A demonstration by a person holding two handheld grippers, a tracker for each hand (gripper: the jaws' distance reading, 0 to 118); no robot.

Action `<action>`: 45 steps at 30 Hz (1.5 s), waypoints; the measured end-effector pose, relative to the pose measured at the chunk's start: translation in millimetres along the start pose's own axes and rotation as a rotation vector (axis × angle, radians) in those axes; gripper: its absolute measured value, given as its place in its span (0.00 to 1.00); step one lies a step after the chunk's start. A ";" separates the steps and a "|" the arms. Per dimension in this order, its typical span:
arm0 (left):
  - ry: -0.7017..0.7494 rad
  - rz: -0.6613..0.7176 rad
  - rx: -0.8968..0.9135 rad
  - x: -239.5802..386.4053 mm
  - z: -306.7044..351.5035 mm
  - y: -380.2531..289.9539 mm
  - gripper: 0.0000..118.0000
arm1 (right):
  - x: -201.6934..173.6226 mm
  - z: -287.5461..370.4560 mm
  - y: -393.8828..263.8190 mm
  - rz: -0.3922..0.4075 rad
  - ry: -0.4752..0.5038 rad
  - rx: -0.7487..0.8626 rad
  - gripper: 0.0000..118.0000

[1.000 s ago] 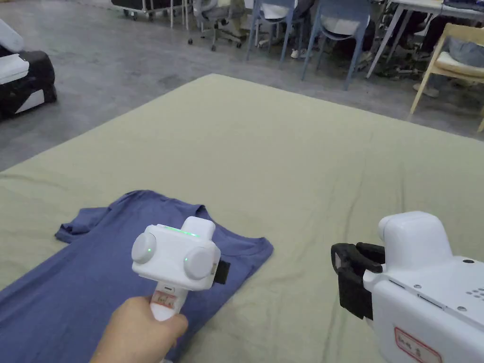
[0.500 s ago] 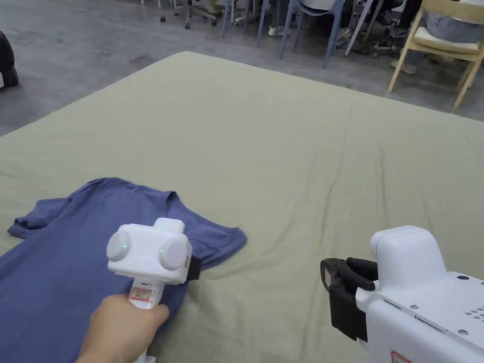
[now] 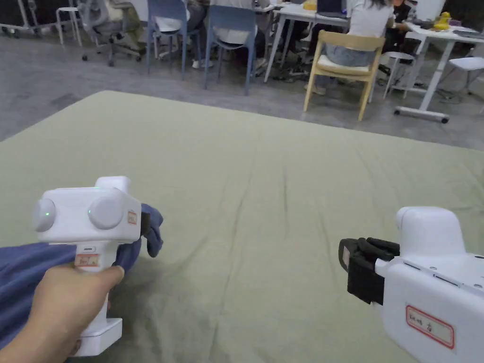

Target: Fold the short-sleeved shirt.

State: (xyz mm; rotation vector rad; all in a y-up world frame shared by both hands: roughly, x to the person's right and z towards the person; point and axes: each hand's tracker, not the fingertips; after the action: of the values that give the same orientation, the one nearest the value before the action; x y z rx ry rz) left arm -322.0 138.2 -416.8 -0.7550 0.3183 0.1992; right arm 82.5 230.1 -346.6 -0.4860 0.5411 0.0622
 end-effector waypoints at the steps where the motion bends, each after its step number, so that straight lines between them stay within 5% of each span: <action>1: -0.021 -0.033 0.011 22.5 -3.1 12.5 0.09 | 13.6 14.6 3.7 -0.002 -0.036 0.013 0.02; 6: -0.275 -0.188 -0.002 229.8 14.4 21.0 0.09 | 88.7 121.2 19.1 0.009 -0.280 0.094 0.02; 12: -0.498 -0.469 -0.156 443.1 31.1 -80.4 0.09 | 144.8 228.1 15.0 0.003 -0.554 0.149 0.02; 20: -0.593 -0.781 -0.429 573.6 25.8 -275.9 0.09 | 175.5 282.1 -20.6 -0.063 -0.649 0.125 0.02; 21: -0.529 -0.772 -0.375 566.6 37.4 -288.3 0.19 | 176.4 281.0 -24.3 -0.065 -0.645 0.118 0.02; 23: -0.513 -0.753 -0.272 558.4 39.6 -282.7 0.70 | 176.9 276.3 -29.3 -0.075 -0.612 0.102 0.02; 28: -0.585 -0.554 -0.189 493.1 74.9 -188.7 0.74 | 168.0 244.4 -28.0 -0.069 -0.511 0.107 0.02; 31: -0.651 -0.357 0.009 391.3 127.6 -111.5 0.79 | 154.8 214.6 -27.7 -0.061 -0.418 0.124 0.02; 35: -0.391 -0.204 0.111 251.3 157.4 -79.5 0.82 | 136.2 156.3 -40.4 -0.086 -0.285 0.098 0.02; 36: -0.313 -0.162 0.105 218.4 158.4 -83.2 0.66 | 132.0 140.5 -46.2 -0.098 -0.251 0.083 0.02; 37: -0.276 -0.124 0.104 196.0 157.4 -90.5 0.25 | 126.6 127.8 -51.6 -0.107 -0.226 0.073 0.02; 38: -0.260 -0.084 0.109 170.2 156.0 -97.4 0.00 | 119.5 112.4 -57.4 -0.114 -0.205 0.057 0.02; 45: -0.201 -0.033 -0.053 132.6 77.0 -111.9 0.00 | 99.7 43.1 -83.1 -0.131 -0.095 -0.067 0.02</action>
State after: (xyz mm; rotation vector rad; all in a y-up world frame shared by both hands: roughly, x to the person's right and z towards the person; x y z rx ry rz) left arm -149.5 120.7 -339.5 -0.7854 0.1099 0.2509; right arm 203.9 169.5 -329.5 -0.5798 0.4140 -0.0220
